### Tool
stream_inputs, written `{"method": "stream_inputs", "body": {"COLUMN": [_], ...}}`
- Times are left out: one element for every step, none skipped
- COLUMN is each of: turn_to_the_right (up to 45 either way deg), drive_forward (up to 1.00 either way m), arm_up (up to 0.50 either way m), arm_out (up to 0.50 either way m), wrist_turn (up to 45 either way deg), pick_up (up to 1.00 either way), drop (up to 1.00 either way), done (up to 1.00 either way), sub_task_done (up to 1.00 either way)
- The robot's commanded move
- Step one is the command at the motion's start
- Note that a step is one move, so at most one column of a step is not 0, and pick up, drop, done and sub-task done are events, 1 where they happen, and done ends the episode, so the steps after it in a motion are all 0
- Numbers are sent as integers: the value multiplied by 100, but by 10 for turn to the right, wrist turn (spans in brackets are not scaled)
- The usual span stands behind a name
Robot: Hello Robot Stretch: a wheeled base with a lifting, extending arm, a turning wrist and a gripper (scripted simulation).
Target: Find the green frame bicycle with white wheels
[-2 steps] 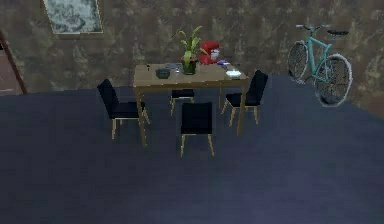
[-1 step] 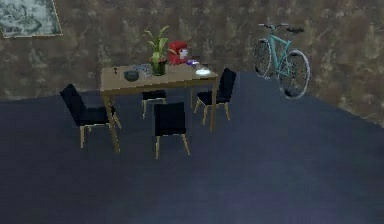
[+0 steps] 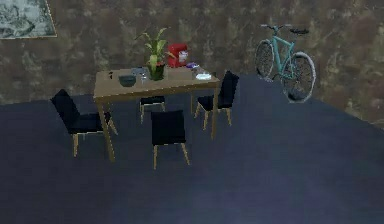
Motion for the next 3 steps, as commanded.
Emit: {"method": "stream_inputs", "body": {"turn_to_the_right": [450,0,-60], "drive_forward": [0,55,0], "arm_up": [0,0,0], "arm_out": [0,0,0], "wrist_turn": [0,0,0], "pick_up": [0,0,0], "drop": [0,0,0], "done": [0,0,0], "sub_task_done": [0,0,0]}}
